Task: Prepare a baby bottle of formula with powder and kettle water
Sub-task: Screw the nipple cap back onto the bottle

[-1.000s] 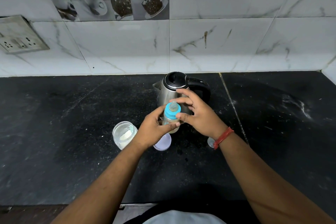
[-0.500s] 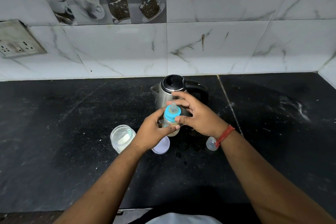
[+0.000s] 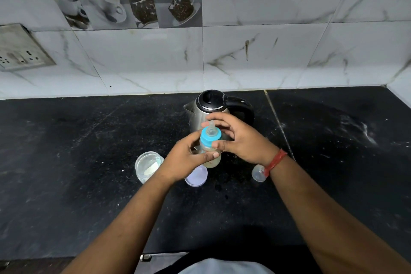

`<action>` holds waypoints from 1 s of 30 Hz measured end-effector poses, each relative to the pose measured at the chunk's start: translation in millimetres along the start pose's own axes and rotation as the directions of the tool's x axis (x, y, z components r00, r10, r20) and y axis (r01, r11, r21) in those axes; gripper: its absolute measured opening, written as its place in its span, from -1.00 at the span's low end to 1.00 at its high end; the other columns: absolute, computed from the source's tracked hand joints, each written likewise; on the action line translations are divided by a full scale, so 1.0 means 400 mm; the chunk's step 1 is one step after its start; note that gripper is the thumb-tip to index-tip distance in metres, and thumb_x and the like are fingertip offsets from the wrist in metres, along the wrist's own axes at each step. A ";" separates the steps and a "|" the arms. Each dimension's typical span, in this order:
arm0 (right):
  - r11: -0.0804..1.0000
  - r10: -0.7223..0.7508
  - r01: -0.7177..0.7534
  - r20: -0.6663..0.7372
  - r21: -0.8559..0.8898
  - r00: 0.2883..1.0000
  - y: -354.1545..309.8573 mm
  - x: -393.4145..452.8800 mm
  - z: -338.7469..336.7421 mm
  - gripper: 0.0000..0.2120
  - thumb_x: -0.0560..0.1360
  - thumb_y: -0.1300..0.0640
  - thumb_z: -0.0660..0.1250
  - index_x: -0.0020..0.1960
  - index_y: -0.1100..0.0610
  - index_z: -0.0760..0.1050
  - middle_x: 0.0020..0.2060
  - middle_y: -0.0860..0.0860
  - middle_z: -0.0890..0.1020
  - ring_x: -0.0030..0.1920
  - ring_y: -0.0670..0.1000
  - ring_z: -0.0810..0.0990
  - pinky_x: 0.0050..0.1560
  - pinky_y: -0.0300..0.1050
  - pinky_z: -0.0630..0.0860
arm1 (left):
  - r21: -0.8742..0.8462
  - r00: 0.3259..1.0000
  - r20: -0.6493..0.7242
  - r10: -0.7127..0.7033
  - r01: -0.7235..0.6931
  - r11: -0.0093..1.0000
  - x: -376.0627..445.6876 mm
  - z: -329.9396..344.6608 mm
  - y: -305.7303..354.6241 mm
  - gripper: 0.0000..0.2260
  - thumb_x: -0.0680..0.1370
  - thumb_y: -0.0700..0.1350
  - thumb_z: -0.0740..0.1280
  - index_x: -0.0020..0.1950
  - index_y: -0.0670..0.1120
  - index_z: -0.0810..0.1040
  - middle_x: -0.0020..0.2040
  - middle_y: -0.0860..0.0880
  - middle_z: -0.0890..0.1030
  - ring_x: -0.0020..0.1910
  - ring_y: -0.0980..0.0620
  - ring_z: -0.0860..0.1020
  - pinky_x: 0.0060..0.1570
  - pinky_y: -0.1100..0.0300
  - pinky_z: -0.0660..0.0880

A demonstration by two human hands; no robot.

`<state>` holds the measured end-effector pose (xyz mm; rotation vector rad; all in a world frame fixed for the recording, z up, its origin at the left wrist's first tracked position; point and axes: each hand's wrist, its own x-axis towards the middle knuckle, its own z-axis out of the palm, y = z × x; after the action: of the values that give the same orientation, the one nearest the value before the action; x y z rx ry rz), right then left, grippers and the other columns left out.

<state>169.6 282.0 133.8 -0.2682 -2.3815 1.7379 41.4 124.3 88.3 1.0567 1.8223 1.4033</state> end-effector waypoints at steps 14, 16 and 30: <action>0.996 0.000 0.023 -0.275 0.080 0.961 -0.009 -0.002 0.047 -0.43 0.42 0.35 0.53 0.33 0.04 0.44 0.20 -0.05 0.65 0.27 -0.13 0.59 0.35 -0.13 0.48 | 0.023 0.996 -0.054 0.070 -0.069 0.997 -0.002 -0.005 0.040 -0.52 0.47 -0.07 0.58 0.37 0.05 0.58 0.18 0.07 0.70 0.20 0.01 0.64 0.29 -0.15 0.54; 0.987 -0.013 0.030 -0.104 0.158 0.994 -0.027 -0.009 0.018 -0.46 0.48 0.37 0.46 0.38 0.08 0.39 0.26 0.01 0.62 0.31 -0.06 0.58 0.30 -0.14 0.52 | -0.025 0.999 0.028 0.040 -0.040 0.999 -0.004 -0.013 0.053 -0.54 0.46 -0.06 0.56 0.35 0.02 0.59 0.20 0.02 0.70 0.24 -0.03 0.64 0.32 -0.18 0.53; 0.956 0.037 0.059 -0.315 0.289 0.948 -0.037 0.003 0.071 -0.56 0.51 0.42 0.41 0.32 0.16 0.44 0.14 -0.01 0.68 0.15 -0.06 0.66 0.18 0.06 0.61 | -0.039 0.995 -0.073 0.067 -0.071 0.997 0.002 0.007 0.067 -0.57 0.45 -0.08 0.60 0.29 -0.06 0.62 0.06 0.06 0.72 0.09 0.14 0.66 0.15 0.17 0.56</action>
<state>160.7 251.8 139.4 -0.4499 -1.8686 1.8529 49.4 129.9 113.4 1.0696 1.8143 1.5320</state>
